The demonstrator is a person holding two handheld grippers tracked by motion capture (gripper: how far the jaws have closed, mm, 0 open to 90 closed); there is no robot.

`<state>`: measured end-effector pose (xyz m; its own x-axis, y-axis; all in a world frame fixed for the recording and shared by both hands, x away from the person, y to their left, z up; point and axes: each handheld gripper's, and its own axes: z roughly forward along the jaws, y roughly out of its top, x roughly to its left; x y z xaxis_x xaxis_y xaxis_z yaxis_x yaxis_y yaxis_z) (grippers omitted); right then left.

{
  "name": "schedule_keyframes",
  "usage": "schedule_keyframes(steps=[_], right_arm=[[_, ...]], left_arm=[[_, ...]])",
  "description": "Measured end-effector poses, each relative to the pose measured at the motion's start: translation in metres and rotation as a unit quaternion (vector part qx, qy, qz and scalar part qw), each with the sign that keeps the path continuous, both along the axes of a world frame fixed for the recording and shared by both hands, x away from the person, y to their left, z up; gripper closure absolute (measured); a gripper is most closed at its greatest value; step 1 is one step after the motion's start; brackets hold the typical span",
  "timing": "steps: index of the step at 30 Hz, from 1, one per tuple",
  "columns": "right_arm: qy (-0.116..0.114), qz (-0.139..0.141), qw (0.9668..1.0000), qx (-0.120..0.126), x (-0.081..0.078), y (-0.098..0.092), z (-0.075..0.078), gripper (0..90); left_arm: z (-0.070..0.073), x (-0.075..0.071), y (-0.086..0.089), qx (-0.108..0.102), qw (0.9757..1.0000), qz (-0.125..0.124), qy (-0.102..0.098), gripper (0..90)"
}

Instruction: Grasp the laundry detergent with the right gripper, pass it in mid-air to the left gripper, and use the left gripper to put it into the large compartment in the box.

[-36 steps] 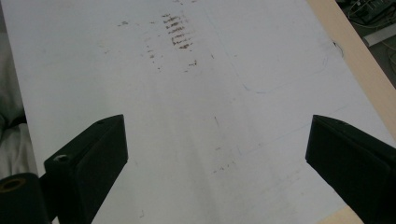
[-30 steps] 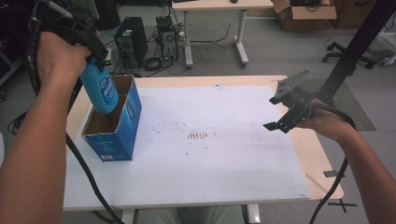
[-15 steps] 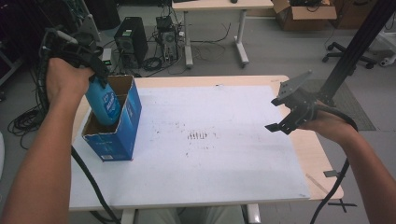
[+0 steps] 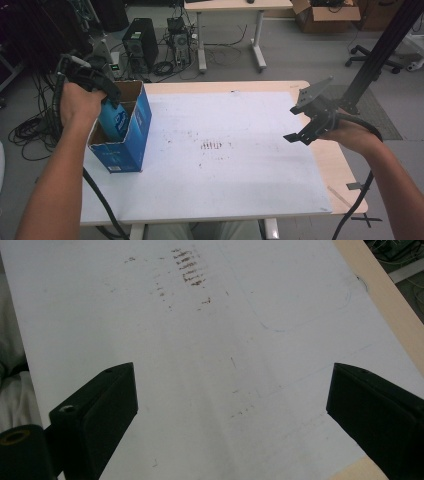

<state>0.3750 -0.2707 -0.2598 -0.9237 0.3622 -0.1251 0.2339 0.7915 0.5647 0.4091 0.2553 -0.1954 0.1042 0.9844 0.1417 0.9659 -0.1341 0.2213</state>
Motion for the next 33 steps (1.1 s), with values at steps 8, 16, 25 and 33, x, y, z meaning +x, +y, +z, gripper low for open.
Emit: schedule_keyframes(steps=[8,16,25,33], right_arm=[[0.0,-0.003,1.0,0.002,-0.001,-0.003,-0.002,6.0],[0.004,-0.008,0.9999,0.004,-0.002,-0.007,-0.002,6.4],[0.004,-0.007,0.9999,0.008,-0.002,-0.004,-0.003,6.6],[0.004,-0.007,0.9999,0.007,-0.002,-0.004,-0.004,6.7]], left_arm=[[-0.025,0.0,0.001,0.015,0.9998,-0.007,-0.003,38.2],[-0.046,0.0,0.004,0.014,0.9998,-0.014,0.002,38.3],[-0.061,0.001,0.003,0.013,0.9996,-0.02,0.012,38.3],[-0.073,0.002,0.004,0.01,0.9995,-0.02,0.021,38.2]])
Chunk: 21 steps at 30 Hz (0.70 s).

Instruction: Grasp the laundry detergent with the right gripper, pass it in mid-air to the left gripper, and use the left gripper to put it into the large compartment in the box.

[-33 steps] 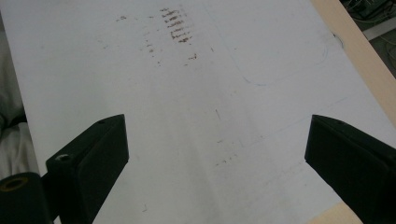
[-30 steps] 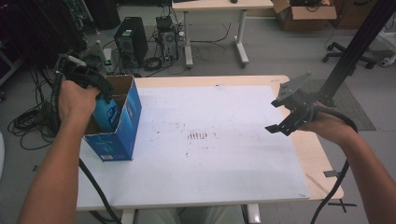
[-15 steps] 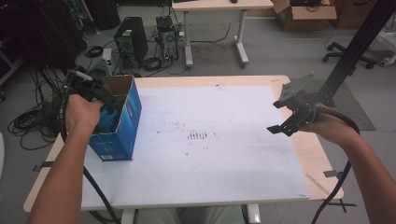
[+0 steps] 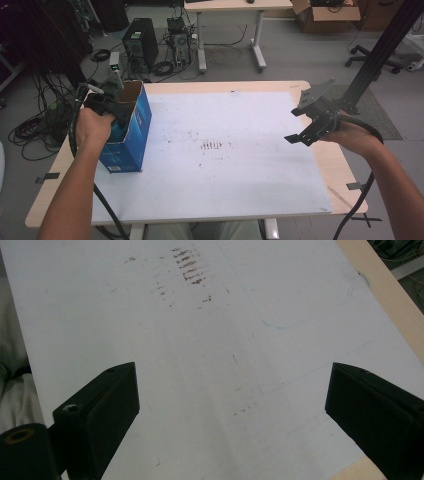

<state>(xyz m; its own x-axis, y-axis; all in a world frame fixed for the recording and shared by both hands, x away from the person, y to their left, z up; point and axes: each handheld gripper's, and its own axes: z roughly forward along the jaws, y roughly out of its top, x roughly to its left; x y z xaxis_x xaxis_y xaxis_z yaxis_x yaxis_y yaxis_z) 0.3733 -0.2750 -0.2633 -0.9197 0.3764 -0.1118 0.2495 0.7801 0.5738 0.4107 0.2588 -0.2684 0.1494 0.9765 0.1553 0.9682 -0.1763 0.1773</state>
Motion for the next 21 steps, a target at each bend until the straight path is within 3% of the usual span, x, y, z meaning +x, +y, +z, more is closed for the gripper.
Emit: schedule_keyframes(steps=[21], right_arm=[[0.004,0.001,1.0,-0.003,0.0004,0.0022,-0.0021,6.7]], left_arm=[[-0.0049,0.0006,0.0042,-0.013,0.9999,-0.003,0.007,37.8]])
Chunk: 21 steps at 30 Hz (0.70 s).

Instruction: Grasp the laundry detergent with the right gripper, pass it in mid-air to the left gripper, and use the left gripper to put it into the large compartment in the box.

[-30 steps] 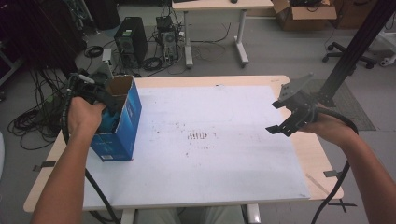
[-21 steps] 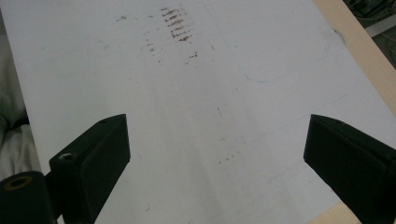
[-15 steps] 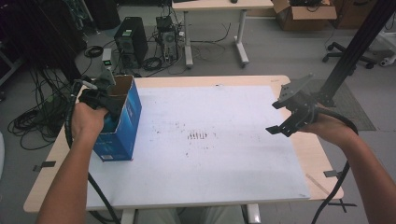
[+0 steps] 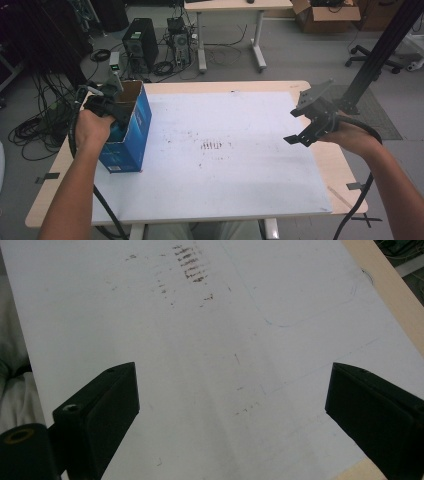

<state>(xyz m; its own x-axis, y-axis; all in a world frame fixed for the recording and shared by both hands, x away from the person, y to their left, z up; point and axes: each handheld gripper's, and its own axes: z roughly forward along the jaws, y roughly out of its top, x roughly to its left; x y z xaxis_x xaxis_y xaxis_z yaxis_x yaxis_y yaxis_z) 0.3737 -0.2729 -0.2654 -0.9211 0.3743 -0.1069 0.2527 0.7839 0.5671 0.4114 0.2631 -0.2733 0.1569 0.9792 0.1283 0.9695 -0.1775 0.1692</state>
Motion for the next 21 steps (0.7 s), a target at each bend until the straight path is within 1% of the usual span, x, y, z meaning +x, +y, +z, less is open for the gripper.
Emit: schedule_keyframes(steps=[3,4,6,8,12,15,17,20,21], right_arm=[[0.0,0.0,1.0,0.001,-0.001,0.0,0.0,6.7],[0.001,-0.001,1.0,0.001,-0.001,0.0,0.0,6.7],[0.0,0.001,1.0,0.001,-0.001,0.001,0.0,6.7],[0.001,0.001,1.0,0.001,-0.002,0.001,0.0,6.7],[0.001,0.002,1.0,0.0,-0.002,0.002,0.0,6.7],[-0.001,0.002,1.0,0.0,-0.003,0.002,0.001,6.7],[-0.002,0.002,1.0,0.001,-0.004,0.002,0.002,6.7],[-0.002,0.003,1.0,-0.001,-0.005,0.002,0.004,6.7],[-0.002,0.002,1.0,0.0,-0.006,0.002,0.004,6.8]], left_arm=[[0.002,0.0,0.001,-0.009,1.0,-0.003,0.002,37.2],[0.003,0.0,0.001,-0.012,0.9999,-0.002,0.003,35.7],[0.006,0.0,0.002,-0.011,0.9999,-0.001,0.002,30.3],[0.009,-0.001,0.003,-0.01,0.9999,0.001,-0.004,28.4],[0.018,-0.004,0.007,-0.021,0.9995,0.006,-0.02,25.0],[0.025,-0.007,0.009,-0.028,0.9991,0.006,-0.031,25.0],[0.031,-0.008,0.01,-0.027,0.9989,0.006,-0.037,24.4],[0.039,-0.009,0.01,-0.029,0.9986,0.006,-0.044,20.4],[0.043,-0.01,0.01,-0.026,0.9985,0.005,-0.047,19.8]])
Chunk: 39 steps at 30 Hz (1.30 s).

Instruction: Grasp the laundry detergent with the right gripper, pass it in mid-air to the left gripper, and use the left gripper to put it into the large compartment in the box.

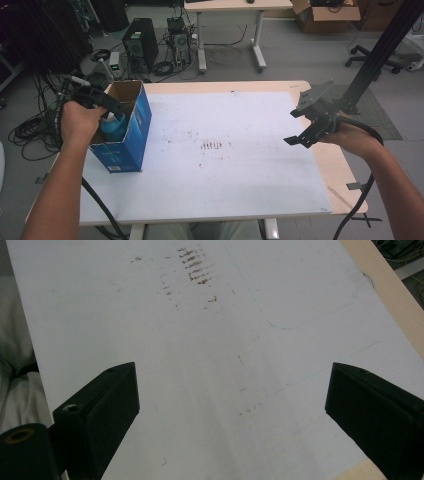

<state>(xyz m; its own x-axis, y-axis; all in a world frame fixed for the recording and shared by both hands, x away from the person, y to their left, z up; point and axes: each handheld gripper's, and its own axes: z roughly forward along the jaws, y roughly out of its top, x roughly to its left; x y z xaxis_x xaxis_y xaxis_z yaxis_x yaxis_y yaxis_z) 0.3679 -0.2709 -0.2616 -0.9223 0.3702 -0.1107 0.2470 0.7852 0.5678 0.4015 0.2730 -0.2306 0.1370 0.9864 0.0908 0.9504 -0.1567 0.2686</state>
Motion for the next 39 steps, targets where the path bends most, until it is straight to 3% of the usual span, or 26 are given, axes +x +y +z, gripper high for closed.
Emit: schedule_keyframes(steps=[7,13,23,28,34,39], right_arm=[[-0.003,-0.002,1.0,0.0,-0.003,-0.003,0.003,6.8],[-0.001,-0.004,1.0,0.0,-0.004,-0.004,0.004,6.8],[0.001,-0.004,1.0,-0.003,-0.004,-0.003,0.006,7.1],[0.001,-0.004,1.0,-0.003,-0.004,-0.003,0.007,7.1],[0.001,-0.005,1.0,-0.004,-0.004,-0.001,0.009,7.1],[0.001,-0.005,1.0,-0.006,-0.004,0.0,0.009,7.1]], left_arm=[[0.026,-0.003,-0.004,0.009,0.9997,-0.011,-0.02,14.9],[0.042,-0.007,-0.018,0.02,0.9985,-0.042,-0.027,14.6],[0.06,-0.008,-0.05,0.008,0.9941,-0.103,-0.034,11.7],[0.069,-0.008,-0.072,0.004,0.9879,-0.149,-0.041,9.7],[0.074,-0.006,-0.094,-0.001,0.9781,-0.203,-0.046,8.3],[0.078,-0.004,-0.108,-0.004,0.9676,-0.246,-0.056,7.9]])
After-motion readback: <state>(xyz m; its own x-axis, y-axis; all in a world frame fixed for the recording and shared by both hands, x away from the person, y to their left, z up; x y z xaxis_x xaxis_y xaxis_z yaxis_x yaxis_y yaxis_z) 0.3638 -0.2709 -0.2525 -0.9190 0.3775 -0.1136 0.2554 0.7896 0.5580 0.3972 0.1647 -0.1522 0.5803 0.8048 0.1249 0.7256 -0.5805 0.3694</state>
